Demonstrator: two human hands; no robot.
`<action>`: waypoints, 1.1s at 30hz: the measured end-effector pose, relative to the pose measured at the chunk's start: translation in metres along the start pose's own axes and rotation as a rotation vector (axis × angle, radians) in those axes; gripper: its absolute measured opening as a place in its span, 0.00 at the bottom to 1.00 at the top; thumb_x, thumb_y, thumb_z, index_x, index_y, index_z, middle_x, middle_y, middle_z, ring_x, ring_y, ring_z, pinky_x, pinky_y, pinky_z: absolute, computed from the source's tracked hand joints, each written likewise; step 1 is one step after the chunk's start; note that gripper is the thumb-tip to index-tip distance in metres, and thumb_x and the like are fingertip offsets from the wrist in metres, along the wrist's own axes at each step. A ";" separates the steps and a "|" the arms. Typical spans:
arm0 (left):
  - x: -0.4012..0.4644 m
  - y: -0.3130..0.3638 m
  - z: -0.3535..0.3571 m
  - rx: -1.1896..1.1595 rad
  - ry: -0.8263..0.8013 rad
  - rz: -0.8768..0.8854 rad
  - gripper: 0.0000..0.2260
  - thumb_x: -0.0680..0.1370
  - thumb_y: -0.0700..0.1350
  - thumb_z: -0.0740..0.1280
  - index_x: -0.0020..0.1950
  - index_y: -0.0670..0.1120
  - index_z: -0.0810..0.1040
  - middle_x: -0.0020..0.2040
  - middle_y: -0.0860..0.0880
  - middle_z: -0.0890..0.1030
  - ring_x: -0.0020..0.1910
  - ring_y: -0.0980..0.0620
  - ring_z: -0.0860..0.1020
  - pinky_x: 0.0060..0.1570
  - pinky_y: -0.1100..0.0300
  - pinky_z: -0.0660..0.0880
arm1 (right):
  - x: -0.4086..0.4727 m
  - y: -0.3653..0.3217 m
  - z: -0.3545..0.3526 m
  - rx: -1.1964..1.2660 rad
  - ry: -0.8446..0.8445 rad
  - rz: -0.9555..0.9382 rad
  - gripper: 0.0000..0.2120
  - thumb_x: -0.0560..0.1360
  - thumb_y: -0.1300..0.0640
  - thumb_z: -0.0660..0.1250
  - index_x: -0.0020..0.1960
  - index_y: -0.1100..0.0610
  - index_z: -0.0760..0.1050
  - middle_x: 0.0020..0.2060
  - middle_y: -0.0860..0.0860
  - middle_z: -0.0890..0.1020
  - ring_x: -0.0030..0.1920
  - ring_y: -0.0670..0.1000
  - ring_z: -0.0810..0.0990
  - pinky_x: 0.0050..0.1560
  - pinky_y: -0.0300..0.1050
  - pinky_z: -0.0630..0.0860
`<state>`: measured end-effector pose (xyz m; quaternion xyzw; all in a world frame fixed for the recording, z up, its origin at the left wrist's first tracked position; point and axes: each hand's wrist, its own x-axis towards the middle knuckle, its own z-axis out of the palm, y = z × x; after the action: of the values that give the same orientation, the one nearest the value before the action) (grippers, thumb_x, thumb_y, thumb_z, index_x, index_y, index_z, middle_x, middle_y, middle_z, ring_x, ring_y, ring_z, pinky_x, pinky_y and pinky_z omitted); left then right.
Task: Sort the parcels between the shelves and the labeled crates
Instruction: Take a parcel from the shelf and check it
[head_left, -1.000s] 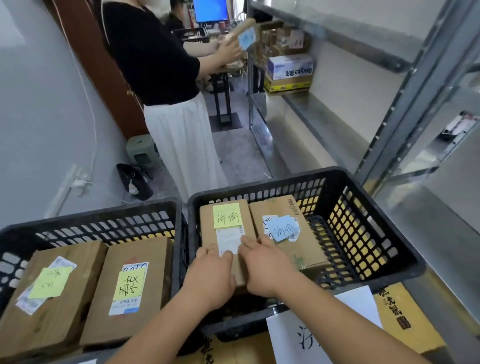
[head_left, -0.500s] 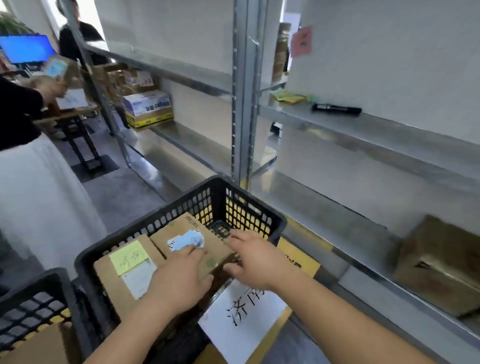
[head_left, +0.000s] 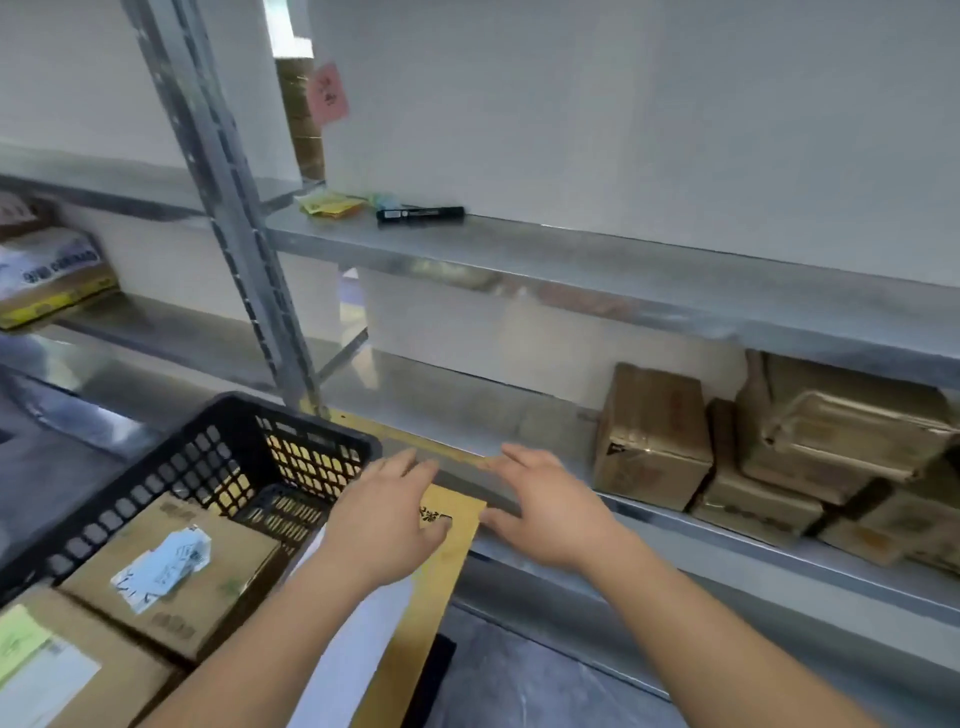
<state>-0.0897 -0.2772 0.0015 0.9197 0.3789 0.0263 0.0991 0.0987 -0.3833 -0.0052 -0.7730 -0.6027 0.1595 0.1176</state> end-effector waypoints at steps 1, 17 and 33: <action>0.010 0.013 0.004 0.003 -0.008 0.016 0.31 0.77 0.63 0.65 0.78 0.57 0.62 0.77 0.51 0.65 0.75 0.47 0.64 0.71 0.51 0.66 | -0.003 0.017 -0.005 0.014 0.006 0.025 0.34 0.79 0.38 0.65 0.81 0.46 0.60 0.82 0.49 0.57 0.81 0.52 0.54 0.79 0.50 0.59; 0.148 0.194 0.070 0.035 -0.141 0.212 0.32 0.78 0.62 0.64 0.79 0.57 0.58 0.79 0.50 0.62 0.76 0.46 0.61 0.71 0.48 0.68 | -0.008 0.234 -0.059 -0.045 0.037 0.272 0.35 0.79 0.35 0.62 0.81 0.46 0.59 0.82 0.53 0.58 0.79 0.60 0.58 0.78 0.58 0.60; 0.277 0.211 0.110 0.007 -0.254 0.341 0.26 0.79 0.63 0.57 0.75 0.55 0.67 0.78 0.44 0.62 0.69 0.36 0.70 0.65 0.48 0.72 | 0.062 0.282 -0.052 0.034 -0.008 0.540 0.34 0.82 0.42 0.59 0.83 0.45 0.50 0.83 0.50 0.41 0.80 0.65 0.51 0.77 0.59 0.62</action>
<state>0.2668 -0.2465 -0.0714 0.9668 0.2024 -0.0746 0.1370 0.3851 -0.3922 -0.0696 -0.9030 -0.3723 0.1984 0.0814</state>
